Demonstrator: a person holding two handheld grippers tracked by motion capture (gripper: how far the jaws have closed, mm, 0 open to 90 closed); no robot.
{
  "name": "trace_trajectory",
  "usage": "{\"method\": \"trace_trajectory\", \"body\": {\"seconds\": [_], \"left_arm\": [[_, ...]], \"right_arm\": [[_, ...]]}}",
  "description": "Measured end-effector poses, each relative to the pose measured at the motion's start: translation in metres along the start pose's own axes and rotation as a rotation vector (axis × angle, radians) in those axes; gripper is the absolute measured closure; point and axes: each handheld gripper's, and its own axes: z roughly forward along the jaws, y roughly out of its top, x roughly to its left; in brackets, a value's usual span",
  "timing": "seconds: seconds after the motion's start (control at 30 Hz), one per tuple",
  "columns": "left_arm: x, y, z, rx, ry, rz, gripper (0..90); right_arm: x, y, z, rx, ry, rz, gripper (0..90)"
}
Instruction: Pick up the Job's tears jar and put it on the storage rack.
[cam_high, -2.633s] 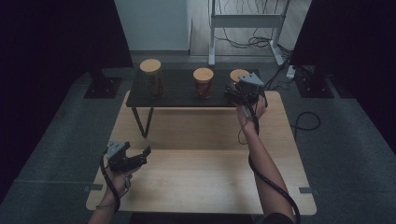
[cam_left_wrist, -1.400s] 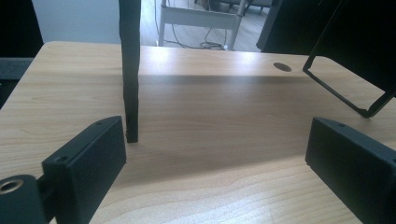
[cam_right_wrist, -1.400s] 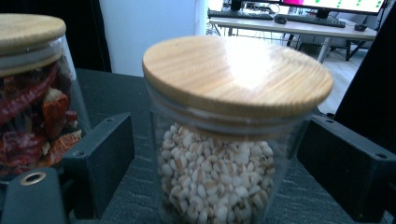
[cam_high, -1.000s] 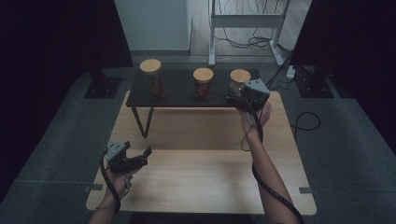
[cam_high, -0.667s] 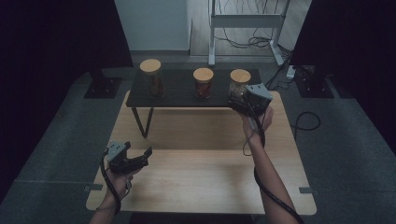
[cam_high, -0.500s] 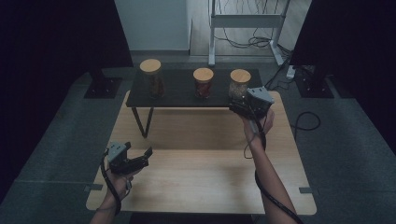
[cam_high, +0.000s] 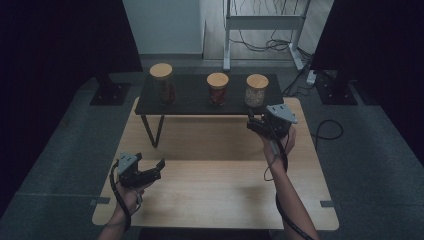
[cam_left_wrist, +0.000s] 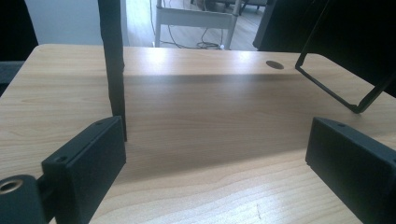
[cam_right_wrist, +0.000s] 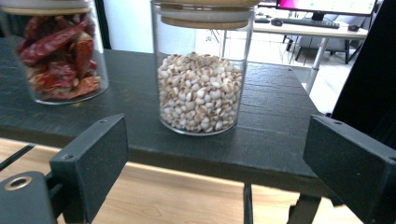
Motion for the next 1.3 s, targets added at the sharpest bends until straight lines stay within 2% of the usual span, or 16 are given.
{"method": "trace_trajectory", "body": {"seconds": [0.27, 0.57, 0.87, 1.13, 1.23, 1.3], "left_arm": [[-0.002, -0.001, 0.0, 0.004, -0.004, 0.005, 4.6], [-0.003, -0.002, 0.002, 0.015, -0.01, 0.011, 4.5], [-0.004, -0.003, 0.005, 0.025, -0.01, 0.014, 4.5], [-0.005, -0.004, 0.007, 0.034, -0.009, 0.017, 4.5], [-0.004, -0.004, 0.007, 0.034, -0.007, 0.016, 4.5], [-0.004, -0.004, 0.008, 0.034, -0.007, 0.016, 4.5]], "right_arm": [[0.001, -0.01, -0.017, -0.005, 0.023, 0.021, 6.2], [0.002, -0.031, -0.035, 0.007, 0.026, 0.034, 6.2], [-0.003, -0.053, -0.043, 0.049, 0.023, 0.058, 6.1], [-0.001, -0.071, -0.046, 0.11, 0.061, 0.073, 6.3], [0.0, -0.074, -0.044, 0.142, 0.08, 0.054, 6.1], [0.0, -0.075, -0.044, 0.145, 0.081, 0.061, 6.2]]}}
